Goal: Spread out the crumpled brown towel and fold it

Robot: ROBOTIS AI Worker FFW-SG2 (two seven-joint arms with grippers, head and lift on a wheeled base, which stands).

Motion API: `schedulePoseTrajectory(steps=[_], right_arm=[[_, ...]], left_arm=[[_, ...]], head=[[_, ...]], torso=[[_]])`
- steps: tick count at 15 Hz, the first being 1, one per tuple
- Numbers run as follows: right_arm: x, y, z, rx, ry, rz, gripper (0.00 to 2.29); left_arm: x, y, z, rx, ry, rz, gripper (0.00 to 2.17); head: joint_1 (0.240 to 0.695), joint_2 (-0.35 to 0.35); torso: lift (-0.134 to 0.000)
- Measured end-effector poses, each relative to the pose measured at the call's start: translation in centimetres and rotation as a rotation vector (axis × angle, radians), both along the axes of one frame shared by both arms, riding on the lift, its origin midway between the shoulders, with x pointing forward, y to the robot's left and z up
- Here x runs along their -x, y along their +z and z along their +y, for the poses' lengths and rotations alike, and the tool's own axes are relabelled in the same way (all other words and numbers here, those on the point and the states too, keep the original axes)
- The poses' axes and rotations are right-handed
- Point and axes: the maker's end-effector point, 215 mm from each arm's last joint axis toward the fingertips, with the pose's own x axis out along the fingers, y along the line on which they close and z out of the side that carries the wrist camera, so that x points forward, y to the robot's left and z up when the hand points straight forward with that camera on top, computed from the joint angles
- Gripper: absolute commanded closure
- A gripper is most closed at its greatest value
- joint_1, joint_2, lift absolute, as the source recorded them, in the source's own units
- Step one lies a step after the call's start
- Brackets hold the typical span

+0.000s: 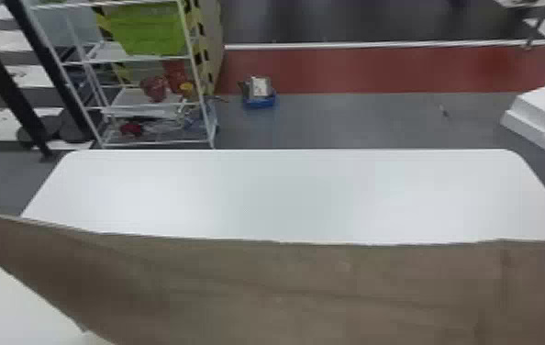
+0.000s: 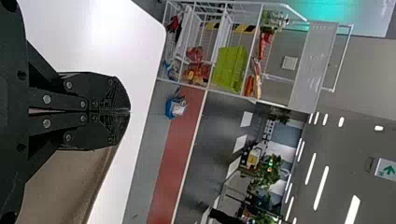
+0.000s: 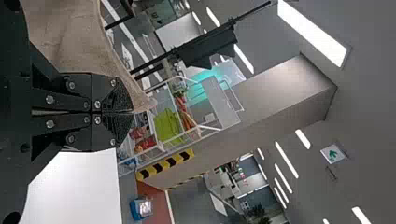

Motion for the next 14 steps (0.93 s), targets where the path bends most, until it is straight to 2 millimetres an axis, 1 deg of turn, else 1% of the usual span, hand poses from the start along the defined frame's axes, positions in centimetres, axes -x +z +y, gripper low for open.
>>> schedulePoseTrajectory(steps=[1,2,7,9,11,12,14], right_arm=[[0.7,0.4,0.3,-0.022,0.016,0.004,1.48],[1.3,0.6,0.4,-0.035,0.024,0.005,1.48],[3.6,1.9,0.8,-0.091,0.048,0.01,1.48],[3.9,1.9,0.8,-0.1,0.05,0.014,1.48],[3.7,1.8,0.4,-0.097,0.035,0.015,1.48],[3.0,1.1,0.0,-0.089,0.019,0.026,1.48],[0.3,-1.4,-0.9,-0.05,-0.022,0.063,1.48]], left_arm=[[0.6,0.5,0.5,-0.003,0.015,-0.01,1.88],[1.0,0.9,0.7,-0.004,0.019,-0.019,1.88],[2.8,2.5,0.8,0.003,0.008,-0.061,1.88],[3.3,3.0,0.6,0.007,-0.002,-0.074,1.88],[3.7,3.2,0.6,0.011,-0.007,-0.083,1.88],[3.8,3.2,0.7,0.011,-0.004,-0.081,1.88],[3.3,2.5,1.1,0.007,0.008,-0.061,1.88]], head=[[0.695,0.156],[0.695,0.17],[0.695,0.201],[0.695,0.204],[0.695,0.193],[0.695,0.185],[0.695,0.167]], torso=[[-0.124],[-0.124],[-0.124],[-0.124],[-0.124],[-0.124],[-0.124]])
